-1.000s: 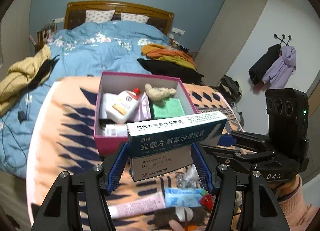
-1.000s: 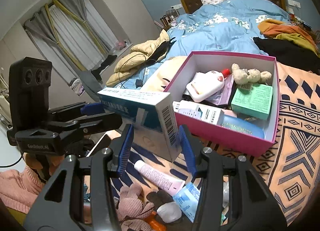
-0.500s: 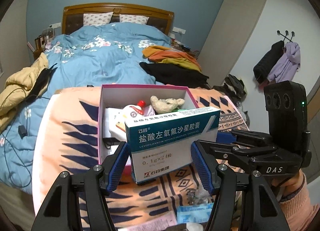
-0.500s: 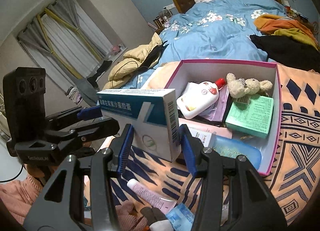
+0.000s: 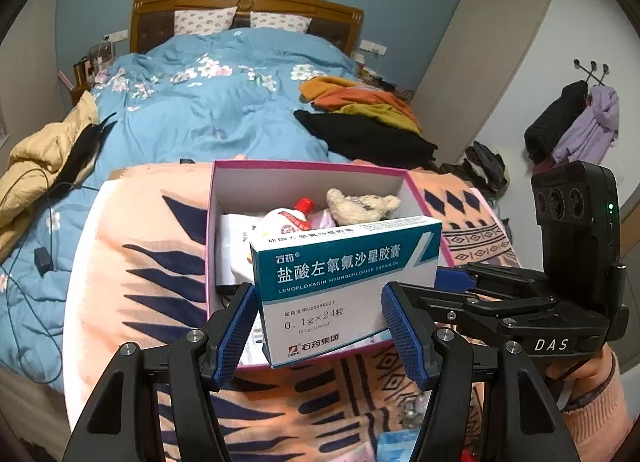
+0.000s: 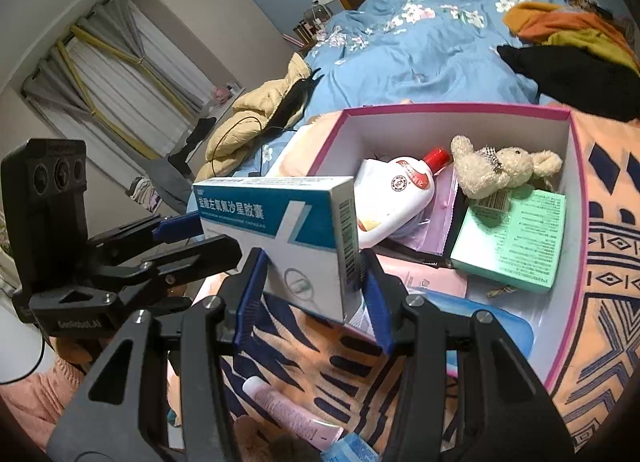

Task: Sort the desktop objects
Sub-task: 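Carry the medicine box with the right tool over the magenta box, then lower the medicine box into the magenta box beside the lotion bottle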

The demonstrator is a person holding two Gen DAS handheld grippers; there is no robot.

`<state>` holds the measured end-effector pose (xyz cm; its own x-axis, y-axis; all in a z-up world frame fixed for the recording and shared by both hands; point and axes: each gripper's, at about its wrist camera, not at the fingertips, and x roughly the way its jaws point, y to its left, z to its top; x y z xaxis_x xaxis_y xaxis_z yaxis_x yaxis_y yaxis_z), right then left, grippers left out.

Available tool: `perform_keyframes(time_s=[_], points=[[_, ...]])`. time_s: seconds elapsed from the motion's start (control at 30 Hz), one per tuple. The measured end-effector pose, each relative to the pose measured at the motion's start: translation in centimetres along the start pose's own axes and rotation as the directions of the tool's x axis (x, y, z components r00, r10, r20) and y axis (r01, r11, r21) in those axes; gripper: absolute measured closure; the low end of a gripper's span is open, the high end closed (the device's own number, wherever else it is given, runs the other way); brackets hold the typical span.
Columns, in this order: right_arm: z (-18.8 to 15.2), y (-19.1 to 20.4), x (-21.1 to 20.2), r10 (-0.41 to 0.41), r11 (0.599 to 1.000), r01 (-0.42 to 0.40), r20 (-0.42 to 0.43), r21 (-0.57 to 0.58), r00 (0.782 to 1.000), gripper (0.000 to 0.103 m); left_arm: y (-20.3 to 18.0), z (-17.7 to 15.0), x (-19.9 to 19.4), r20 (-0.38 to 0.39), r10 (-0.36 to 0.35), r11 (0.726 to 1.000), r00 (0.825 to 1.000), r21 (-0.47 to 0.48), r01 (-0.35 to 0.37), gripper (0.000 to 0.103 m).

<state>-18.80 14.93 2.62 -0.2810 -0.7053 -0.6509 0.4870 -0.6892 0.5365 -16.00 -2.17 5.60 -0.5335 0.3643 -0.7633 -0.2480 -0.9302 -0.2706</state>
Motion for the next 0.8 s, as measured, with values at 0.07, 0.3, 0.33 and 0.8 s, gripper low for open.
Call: perform_keyframes(time_s=[0.07,0.3,0.33,0.8], points=[[0.2,-0.5,0.6,-0.001,1.0,0.002,-0.01,0.016,1.0,0.053,0.4,0.2,0.8,-0.013,0.005,1.0,1.0,-0.007,-0.005,0.038],[0.7,-1.9,2.6,-0.018,0.999,0.02,-0.04,0.047,0.999,0.053,1.6,0.8,3.5,-0.058,0.021,0.999,0.998,-0.03,-0.023,0.038],[0.8,-2.1,2.9,-0.019,0.998,0.022,-0.045,0.053,0.999,0.053,1.8,0.8,3.9,-0.063,0.023,0.999,0.998,-0.033,-0.025,0.038],[0.9,-4.5,5.8,-0.024,0.993,0.034,-0.091,0.109,0.996,0.053,3.0,0.2,7.2,-0.111,0.054,0.997,0.992,-0.046,-0.06,0.038]])
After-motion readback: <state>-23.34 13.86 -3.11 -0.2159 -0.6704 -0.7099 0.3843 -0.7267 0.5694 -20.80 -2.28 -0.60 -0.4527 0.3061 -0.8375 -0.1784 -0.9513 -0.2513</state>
